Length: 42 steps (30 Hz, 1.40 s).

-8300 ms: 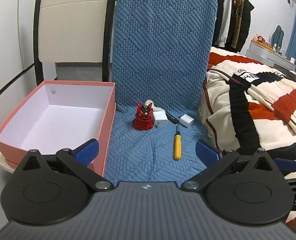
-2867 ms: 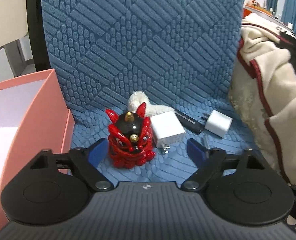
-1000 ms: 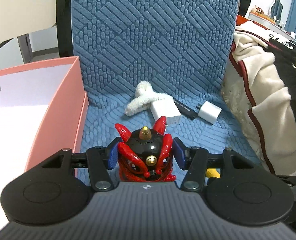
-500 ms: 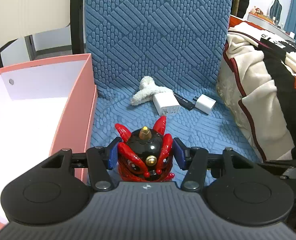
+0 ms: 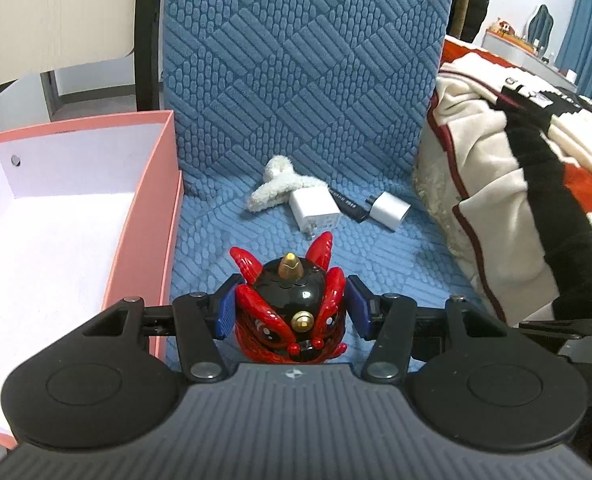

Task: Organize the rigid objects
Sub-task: 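Close the left tool on the red figurine while the right tool grasps the yellow screwdriver, then carry the red figurine and yellow screwdriver with both tools over the pink box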

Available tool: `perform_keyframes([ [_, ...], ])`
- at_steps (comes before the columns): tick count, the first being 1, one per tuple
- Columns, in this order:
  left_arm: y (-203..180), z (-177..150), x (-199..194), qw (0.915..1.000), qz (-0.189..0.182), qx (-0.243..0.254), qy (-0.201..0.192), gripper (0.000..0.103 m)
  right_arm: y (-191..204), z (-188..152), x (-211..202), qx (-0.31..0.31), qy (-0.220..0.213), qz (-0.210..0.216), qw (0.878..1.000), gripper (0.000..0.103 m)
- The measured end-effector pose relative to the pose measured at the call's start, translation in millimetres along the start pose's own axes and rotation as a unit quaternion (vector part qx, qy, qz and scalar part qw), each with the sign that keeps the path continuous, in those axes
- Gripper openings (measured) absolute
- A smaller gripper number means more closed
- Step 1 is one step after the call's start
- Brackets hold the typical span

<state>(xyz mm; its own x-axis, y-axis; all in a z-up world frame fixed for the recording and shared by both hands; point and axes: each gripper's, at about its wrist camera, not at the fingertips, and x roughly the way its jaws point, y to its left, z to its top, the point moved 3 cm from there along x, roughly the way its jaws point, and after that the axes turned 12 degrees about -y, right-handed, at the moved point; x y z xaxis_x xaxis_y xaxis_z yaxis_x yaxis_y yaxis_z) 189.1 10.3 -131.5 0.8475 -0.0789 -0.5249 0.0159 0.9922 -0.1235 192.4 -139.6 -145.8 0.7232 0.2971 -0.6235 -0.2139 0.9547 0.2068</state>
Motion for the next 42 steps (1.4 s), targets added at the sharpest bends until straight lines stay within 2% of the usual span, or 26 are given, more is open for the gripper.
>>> perform_keyframes([
  [10,11.5,36.2,-13.6,0.9996,-0.016,-0.020,-0.012,0.061,7.8,31.1,-10.5,-0.002,-0.018,0.002,1.000,0.022],
  [20,46.7,72.7,-29.4,0.9991,0.000,-0.036,-0.023,0.061,40.7,71.9,-21.0,-0.040,-0.053,0.017,0.998,0.022],
  [28,81.5,102.9,-47.7,0.9984,0.018,-0.035,-0.041,0.061,85.8,112.5,-28.6,-0.060,-0.073,0.053,0.994,0.022],
  [35,121.7,134.9,-66.6,0.9964,0.045,-0.033,-0.064,0.061,141.4,152.0,-32.9,-0.090,-0.099,0.089,0.987,0.022],
  [42,176.6,144.1,-82.4,0.9930,0.080,-0.046,-0.074,0.061,203.2,161.1,-22.6,-0.106,-0.097,0.131,0.981,0.022],
])
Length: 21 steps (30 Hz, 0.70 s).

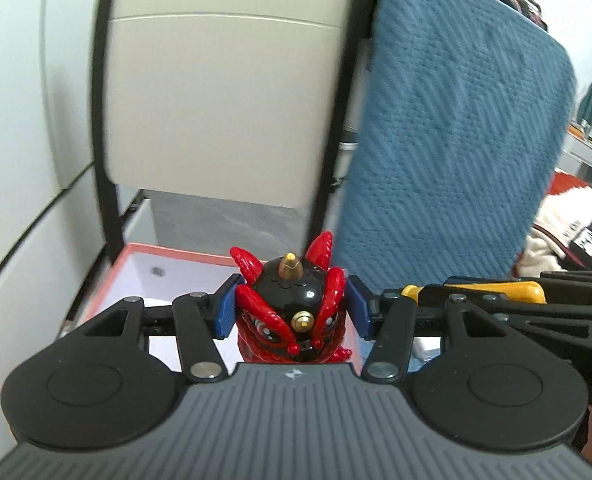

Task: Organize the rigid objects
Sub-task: 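Carry the red figurine and yellow screwdriver with both tools over the pink box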

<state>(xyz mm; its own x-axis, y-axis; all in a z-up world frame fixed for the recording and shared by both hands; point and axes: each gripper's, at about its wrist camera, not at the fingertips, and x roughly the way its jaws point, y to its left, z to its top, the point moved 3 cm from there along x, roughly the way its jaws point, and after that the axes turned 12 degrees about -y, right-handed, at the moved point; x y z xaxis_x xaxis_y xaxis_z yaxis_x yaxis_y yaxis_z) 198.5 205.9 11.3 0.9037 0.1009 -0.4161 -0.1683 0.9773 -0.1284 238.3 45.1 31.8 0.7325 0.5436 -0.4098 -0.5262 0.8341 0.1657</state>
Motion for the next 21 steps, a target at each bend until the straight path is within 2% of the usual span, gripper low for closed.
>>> perform_keyframes([
  [8,65.2,-29.3,13.9,0.9983,0.038,-0.023,0.037,0.061,48.1,-18.8,44.2,-0.004,0.037,0.038,0.999,0.022],
  [14,103.2,-63.0,30.6,0.9943,0.061,-0.037,0.079,0.061,75.9,-52.7,81.0,-0.015,0.080,0.051,0.995,0.022],
  [21,126.6,-99.7,47.4,0.9889,0.068,-0.034,0.128,0.061,90.1,-98.6,112.3,-0.024,0.130,0.049,0.990,0.022],
])
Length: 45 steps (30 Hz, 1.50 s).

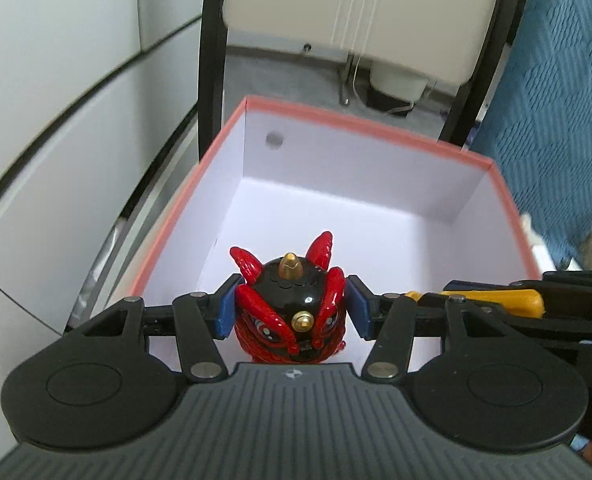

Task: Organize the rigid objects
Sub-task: 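Carry the red figurine and yellow screwdriver with both tools over the pink box, then open both tools to drop the figurine and screwdriver into the pink box, then withdraw both open tools from the box back toward the chair seat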

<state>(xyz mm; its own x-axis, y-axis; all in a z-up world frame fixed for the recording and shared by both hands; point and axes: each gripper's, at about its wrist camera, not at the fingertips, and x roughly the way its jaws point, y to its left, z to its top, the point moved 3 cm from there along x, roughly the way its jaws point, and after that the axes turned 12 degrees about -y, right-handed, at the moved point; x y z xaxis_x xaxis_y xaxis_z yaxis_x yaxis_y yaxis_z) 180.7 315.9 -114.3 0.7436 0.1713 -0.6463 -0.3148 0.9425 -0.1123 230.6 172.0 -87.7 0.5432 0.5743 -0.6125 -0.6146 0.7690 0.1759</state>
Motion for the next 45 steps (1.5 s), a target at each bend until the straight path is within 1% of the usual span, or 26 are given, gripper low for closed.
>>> perform_keyframes([
  [3,9.4,-10.6,6.3,0.9999,0.000,-0.001,0.011,0.061,0.9,-17.4,6.6,0.000,0.019,0.003,1.000,0.022],
  [6,18.0,-17.0,11.4,0.9997,0.005,-0.006,0.024,0.061,3.2,-29.2,12.2,-0.009,0.028,-0.002,1.000,0.022],
  [11,27.5,-25.3,15.3,0.9992,0.006,-0.014,0.036,0.061,1.5,-29.6,14.0,-0.007,0.027,-0.002,1.000,0.022],
  [18,28.5,-24.7,15.4,0.9986,-0.003,-0.029,0.043,0.062,-0.5,-25.9,4.2,-0.001,0.025,0.009,1.000,0.024],
  [19,29.3,-23.5,13.2,0.9986,-0.002,-0.034,0.042,0.062,-1.8,-24.0,5.3,0.002,0.024,0.011,1.000,0.028],
  [21,28.2,-20.8,8.7,0.9988,0.005,-0.033,0.036,0.063,-5.1,-22.0,0.3,0.014,0.023,0.018,0.999,0.031],
  [23,26.2,-16.6,2.6,0.9992,0.011,-0.027,0.028,0.063,-7.3,-19.4,-6.4,0.020,0.016,0.022,0.999,0.031],
  [27,21.1,-5.5,-15.0,0.9993,0.016,-0.032,0.008,0.063,-11.6,-11.8,-25.4,0.021,-0.008,0.024,0.999,0.031],
  [30,11.6,3.0,-32.3,0.9992,0.014,-0.036,-0.013,0.063,-15.4,-7.4,-43.1,0.023,-0.030,0.025,0.999,0.031],
  [34,-6.2,10.1,-55.6,0.9985,0.009,-0.038,-0.038,0.063,-24.8,-3.1,-68.7,0.021,-0.058,0.019,0.998,0.031],
  [40,-43.0,15.3,-81.8,0.9980,-0.005,-0.022,-0.059,0.063,-42.0,-0.2,-105.8,0.014,-0.094,0.001,0.995,0.031],
  [45,-70.6,19.7,-99.1,0.9967,-0.018,-0.018,-0.076,0.063,-58.3,0.8,-134.8,0.017,-0.118,-0.009,0.993,0.031],
])
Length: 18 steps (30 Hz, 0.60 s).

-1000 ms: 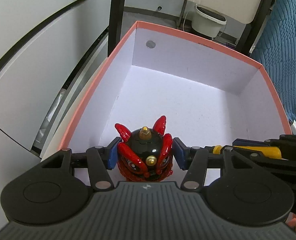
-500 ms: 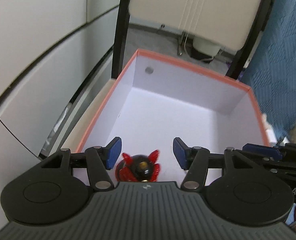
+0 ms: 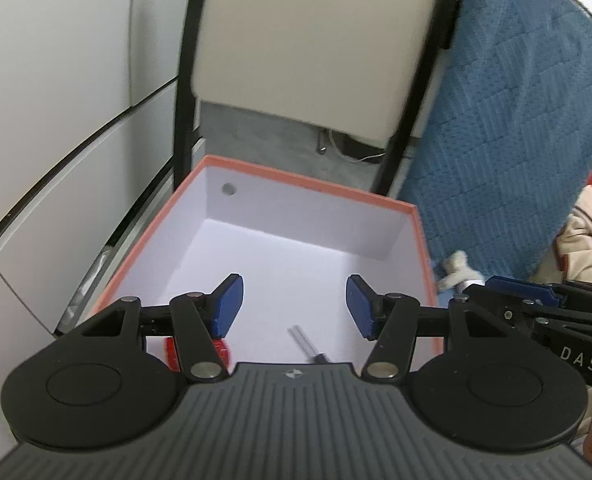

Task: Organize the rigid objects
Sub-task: 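Withdraw both open tools from the box back toward the chair seat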

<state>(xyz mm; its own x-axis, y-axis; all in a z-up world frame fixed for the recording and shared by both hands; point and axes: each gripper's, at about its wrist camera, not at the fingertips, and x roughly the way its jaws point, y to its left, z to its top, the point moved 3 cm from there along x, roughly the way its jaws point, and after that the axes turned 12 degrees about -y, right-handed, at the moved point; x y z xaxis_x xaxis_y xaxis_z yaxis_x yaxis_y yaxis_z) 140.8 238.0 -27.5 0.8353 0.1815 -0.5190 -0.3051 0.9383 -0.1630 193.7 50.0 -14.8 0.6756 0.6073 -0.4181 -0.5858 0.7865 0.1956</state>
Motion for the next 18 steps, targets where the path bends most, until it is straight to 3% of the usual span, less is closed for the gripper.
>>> perform_keyframes([
  [7,-36.9,-1.5,-14.7,0.9996,-0.019,0.012,-0.015,0.063,-22.0,1.1,-30.3,-0.001,-0.028,-0.021,0.999,0.031],
  [18,-89.8,-19.6,-26.0,0.9982,-0.050,0.025,-0.022,0.065,-62.8,-16.0,-69.3,0.007,-0.038,-0.055,0.998,0.031],
])
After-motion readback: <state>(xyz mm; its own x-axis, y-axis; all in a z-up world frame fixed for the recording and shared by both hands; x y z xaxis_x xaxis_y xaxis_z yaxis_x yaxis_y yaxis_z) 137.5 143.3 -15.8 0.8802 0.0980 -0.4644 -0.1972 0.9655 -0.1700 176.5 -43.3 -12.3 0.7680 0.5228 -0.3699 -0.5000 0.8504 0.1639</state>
